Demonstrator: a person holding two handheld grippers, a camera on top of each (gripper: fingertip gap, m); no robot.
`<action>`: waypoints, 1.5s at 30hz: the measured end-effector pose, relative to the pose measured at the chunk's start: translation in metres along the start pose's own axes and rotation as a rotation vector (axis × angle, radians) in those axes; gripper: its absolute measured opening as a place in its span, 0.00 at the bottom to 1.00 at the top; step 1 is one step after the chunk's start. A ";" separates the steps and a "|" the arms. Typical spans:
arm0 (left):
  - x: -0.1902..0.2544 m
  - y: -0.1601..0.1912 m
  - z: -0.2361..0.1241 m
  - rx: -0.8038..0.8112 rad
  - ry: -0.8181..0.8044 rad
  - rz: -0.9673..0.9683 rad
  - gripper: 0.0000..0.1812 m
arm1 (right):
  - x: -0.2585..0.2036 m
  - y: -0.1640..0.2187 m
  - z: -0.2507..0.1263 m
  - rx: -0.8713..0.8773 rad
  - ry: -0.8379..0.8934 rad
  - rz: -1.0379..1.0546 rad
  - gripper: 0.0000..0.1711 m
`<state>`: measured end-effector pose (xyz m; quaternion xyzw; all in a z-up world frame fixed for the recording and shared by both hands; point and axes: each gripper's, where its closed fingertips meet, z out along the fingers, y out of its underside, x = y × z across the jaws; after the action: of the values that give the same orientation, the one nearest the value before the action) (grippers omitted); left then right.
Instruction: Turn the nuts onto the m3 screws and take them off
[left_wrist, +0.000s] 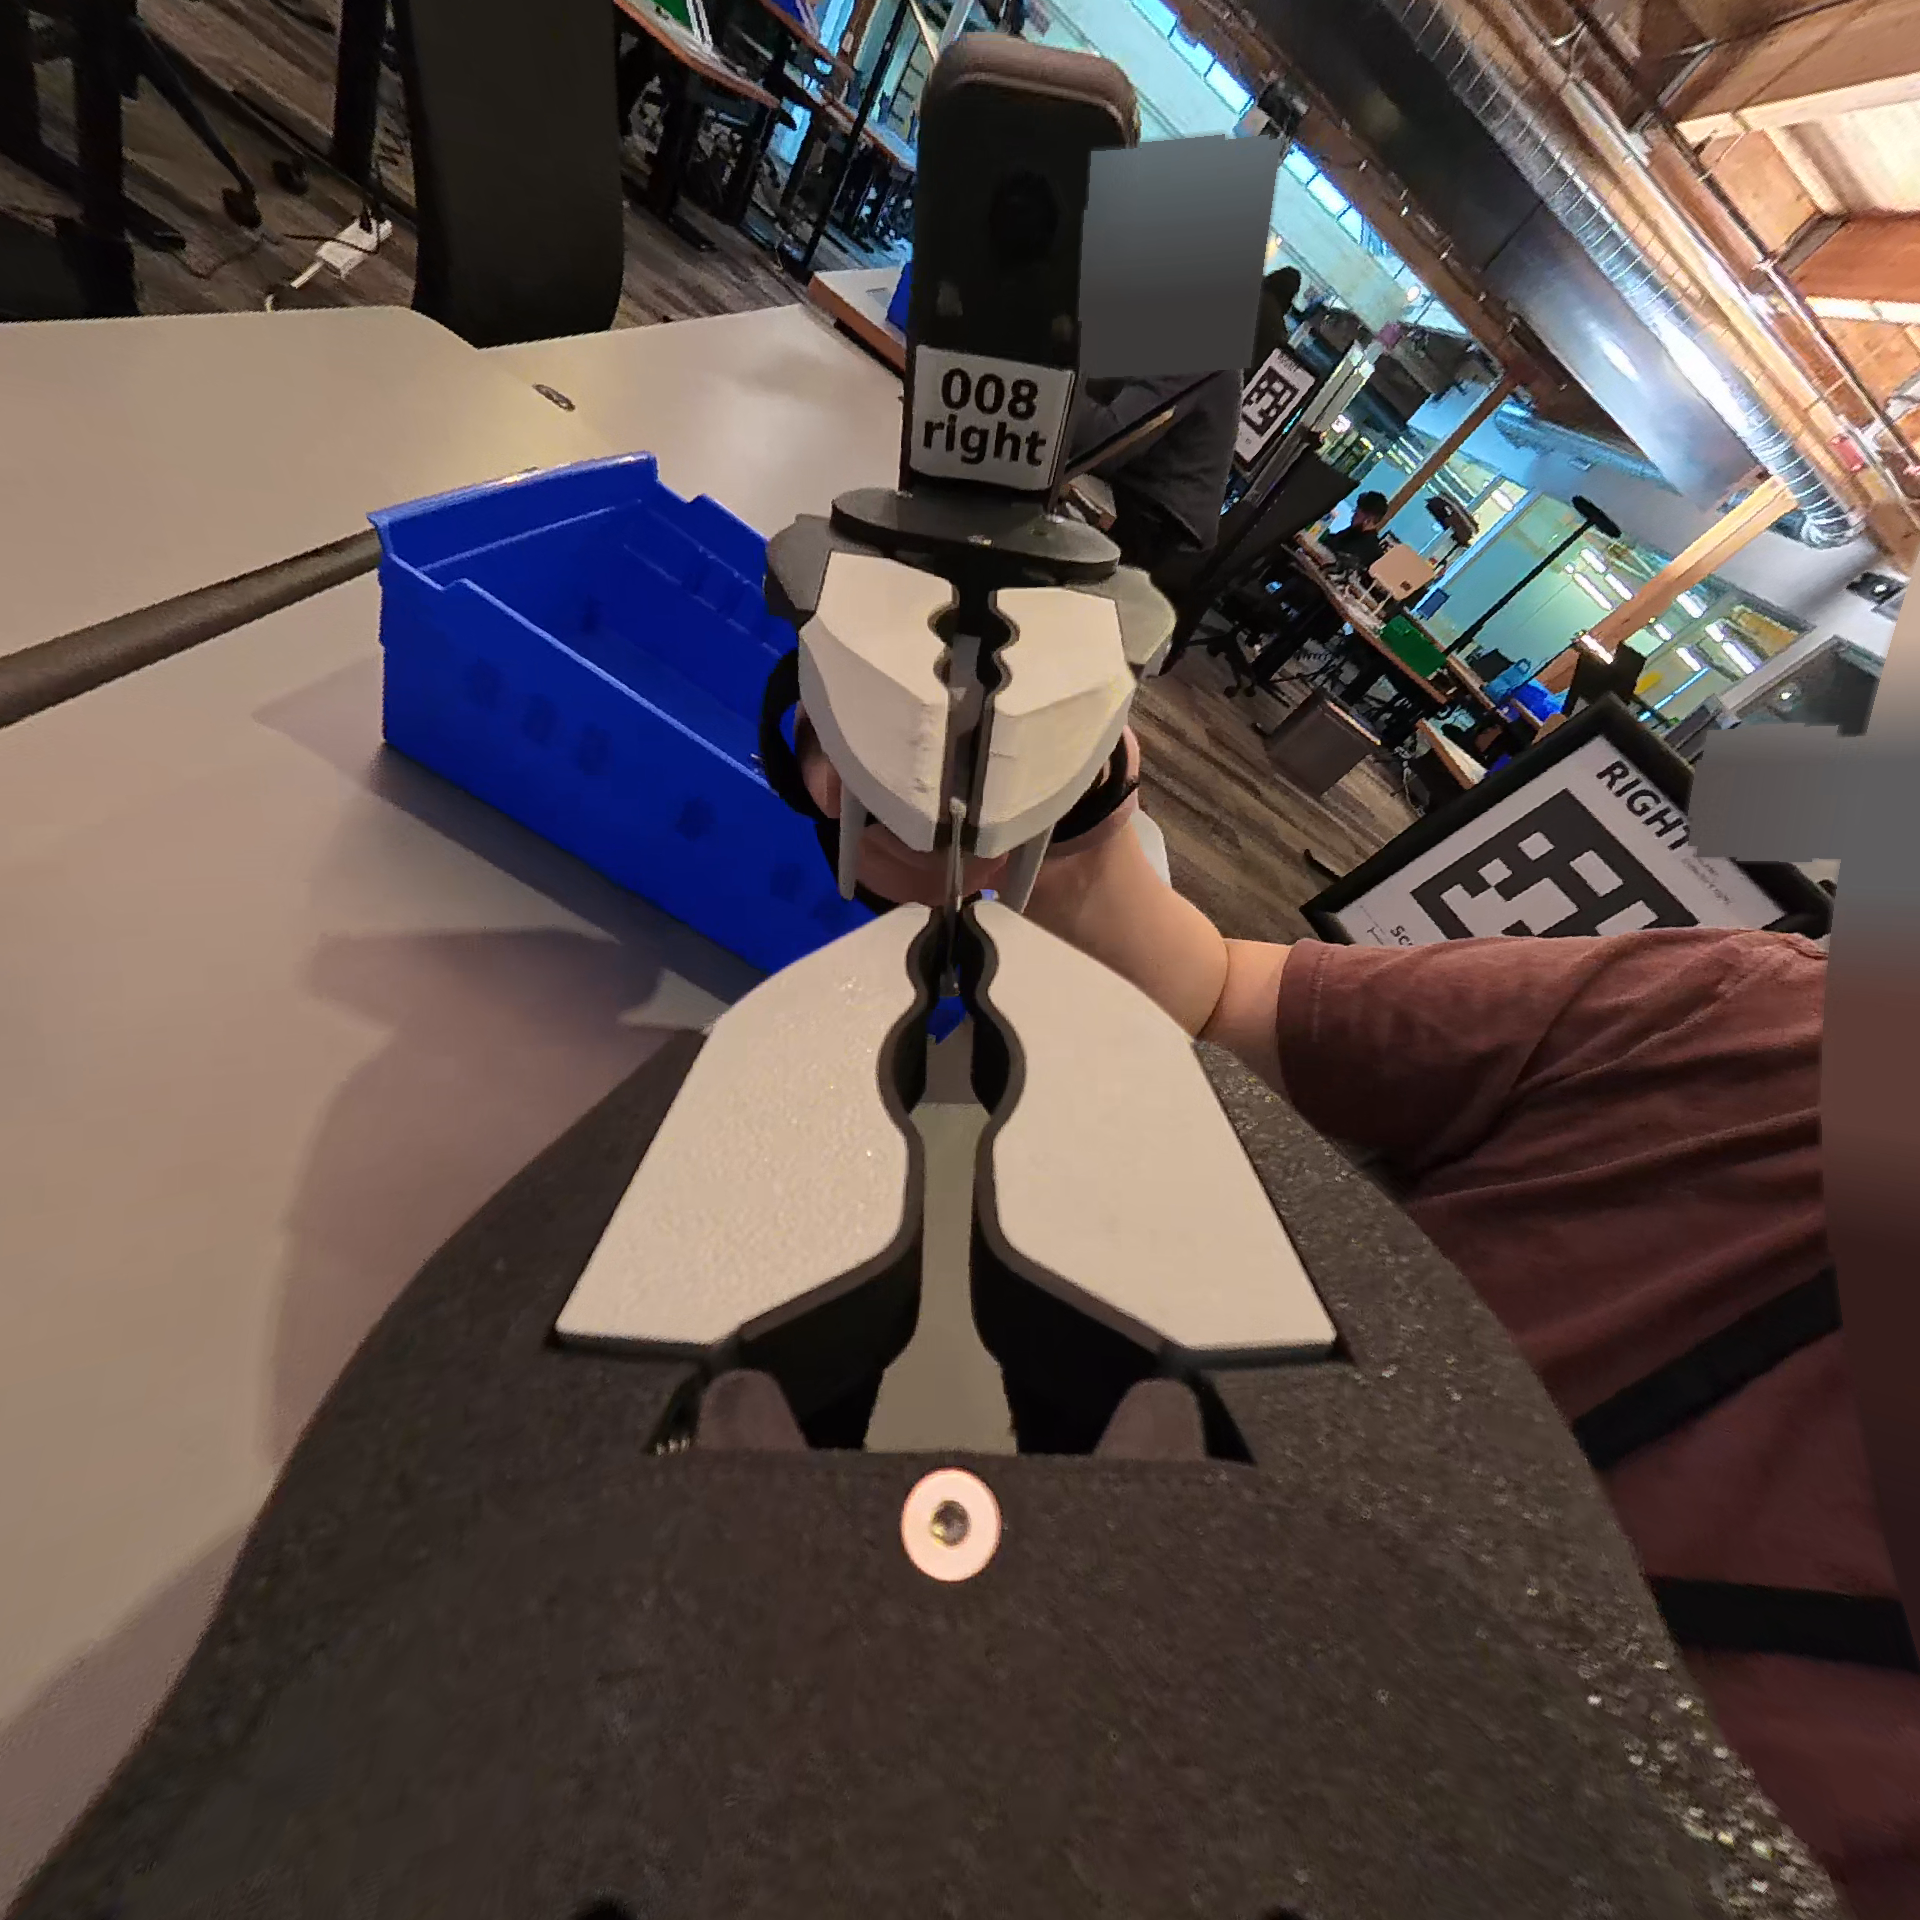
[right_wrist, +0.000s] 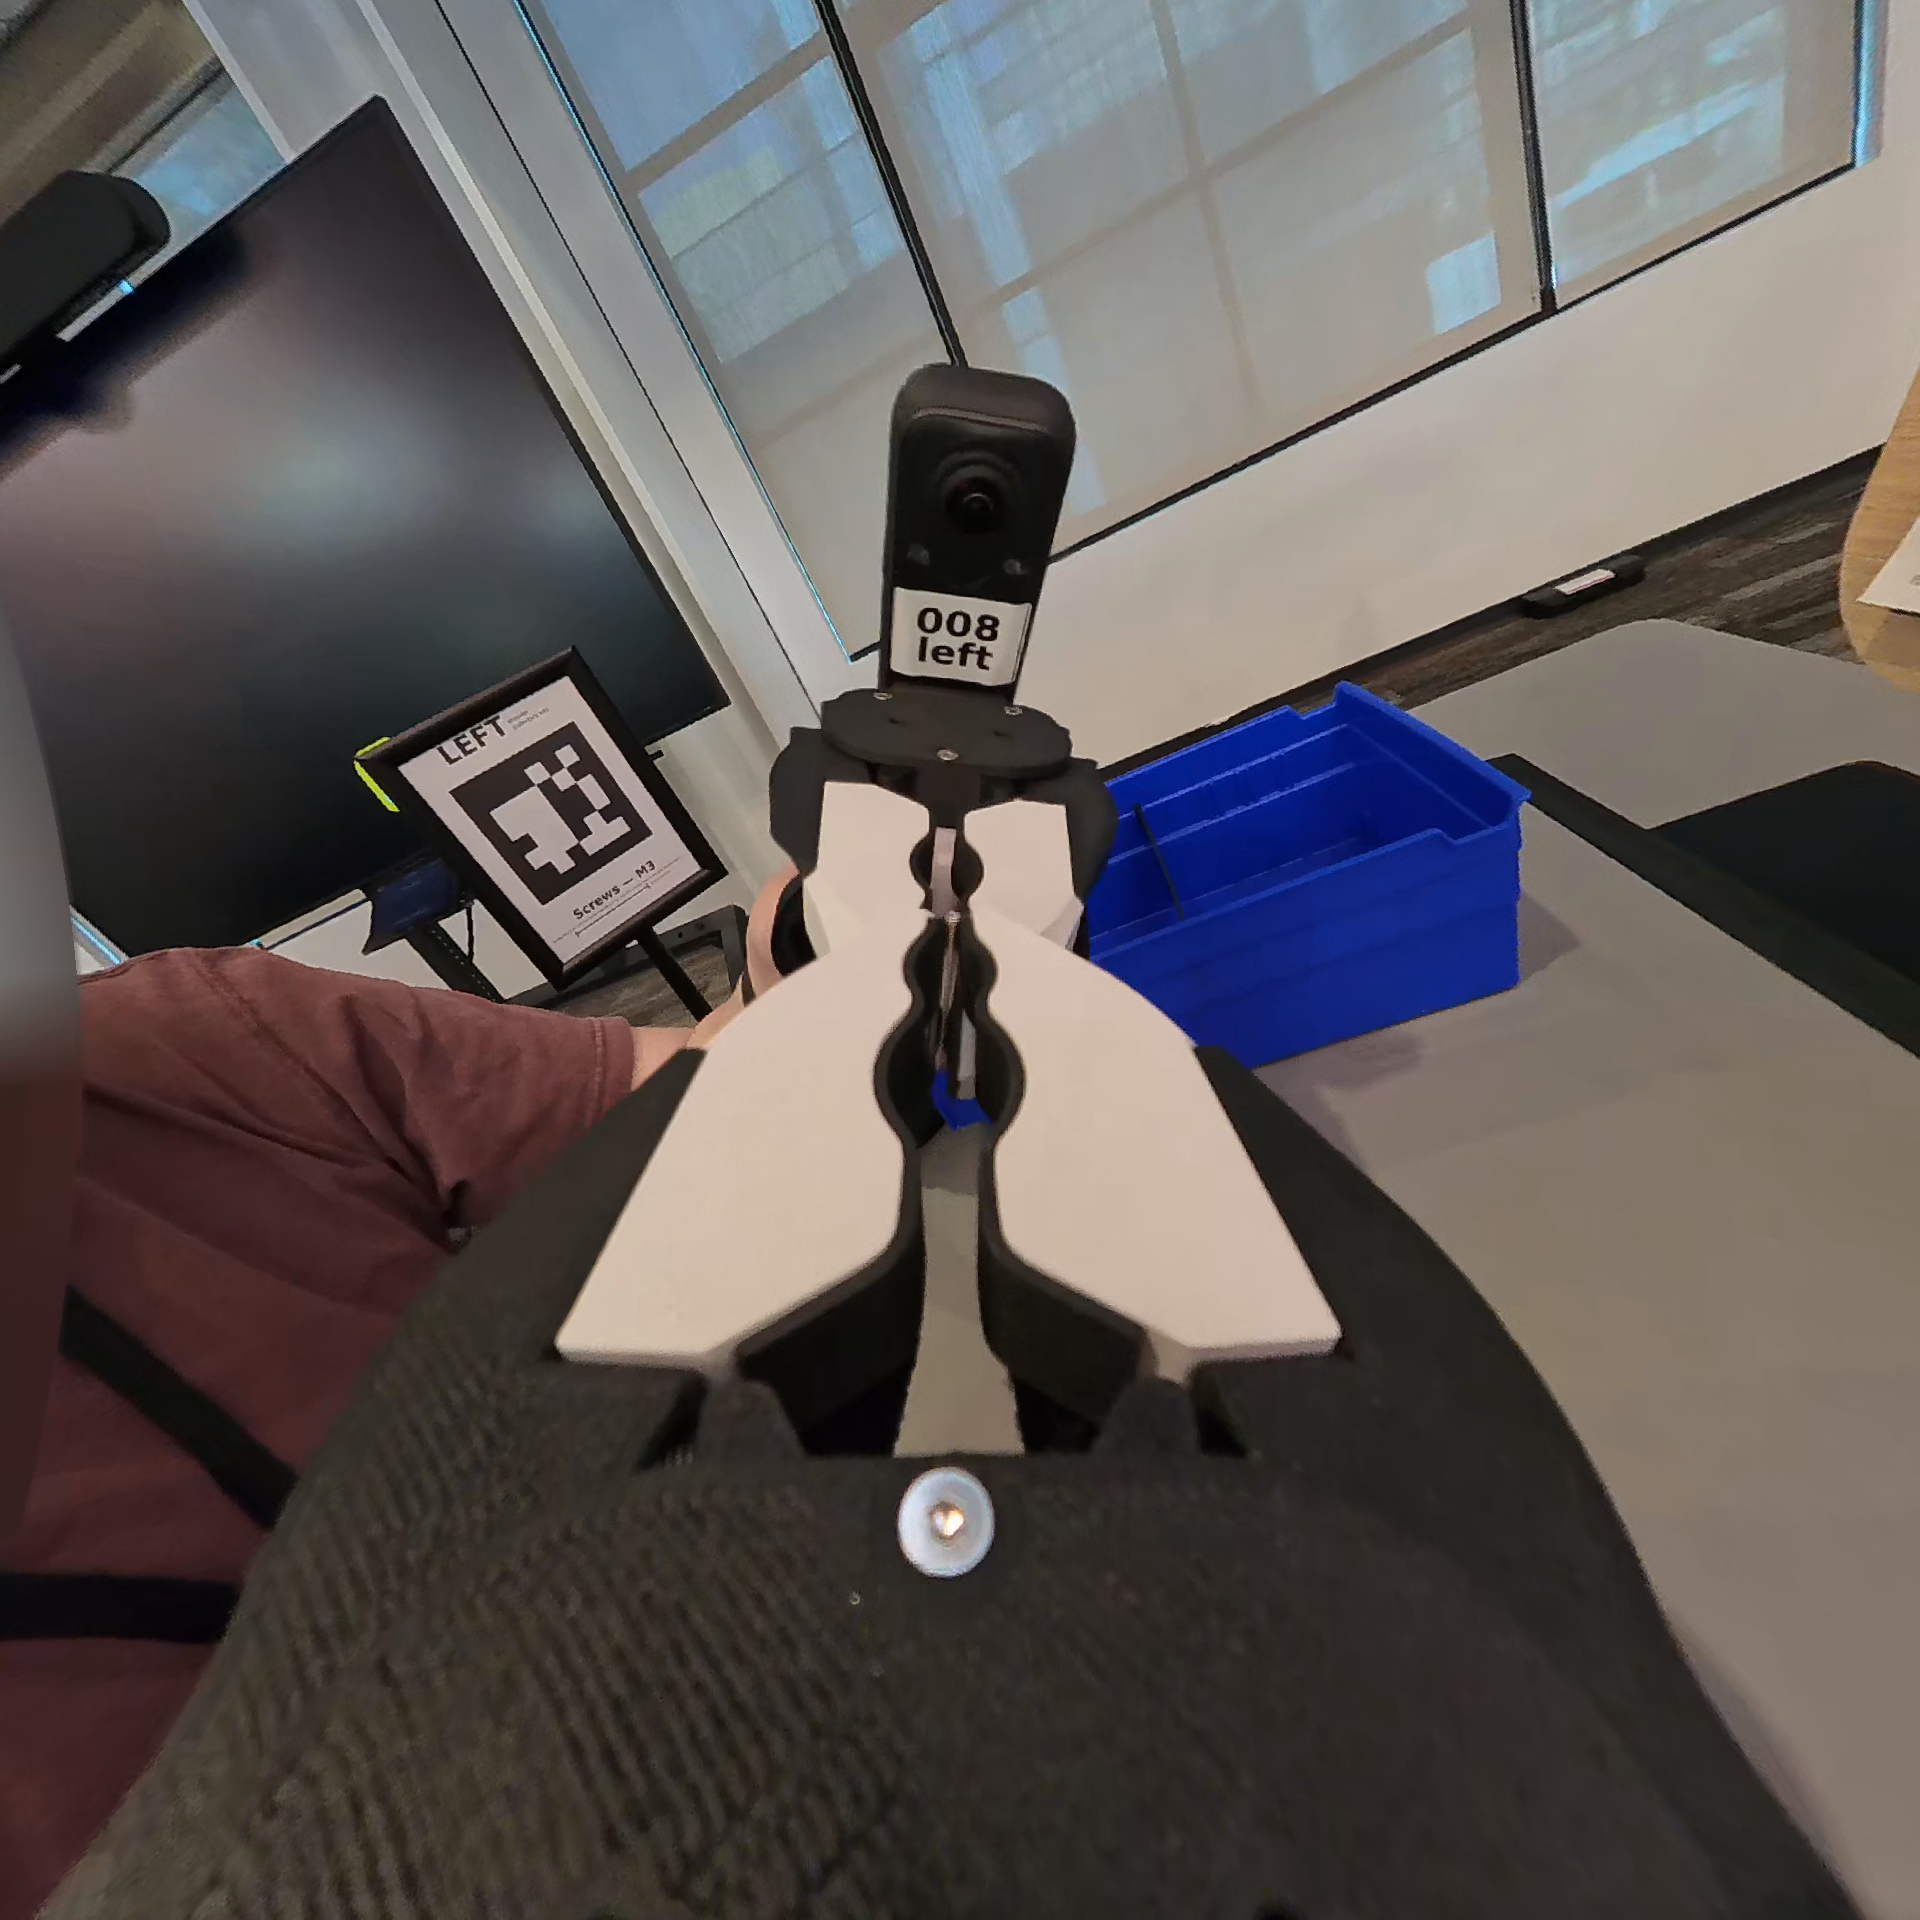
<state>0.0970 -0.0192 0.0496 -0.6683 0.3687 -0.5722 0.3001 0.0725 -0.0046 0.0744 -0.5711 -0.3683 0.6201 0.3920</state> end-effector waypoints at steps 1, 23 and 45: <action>0.000 0.001 0.000 -0.006 0.004 -0.004 0.01 | 0.000 0.001 0.000 -0.004 -0.002 0.000 0.02; -0.007 -0.054 -0.113 0.151 -0.391 0.225 0.01 | 0.037 0.077 -0.020 -0.638 0.313 -0.278 0.14; 0.002 -0.056 -0.130 0.133 -0.471 0.304 0.01 | 0.082 0.220 -0.037 -1.404 0.450 -0.354 0.11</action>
<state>-0.0231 0.0129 0.1185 -0.6987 0.3466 -0.3726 0.5028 0.0913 -0.0223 -0.1620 -0.7316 -0.6740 0.0364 0.0960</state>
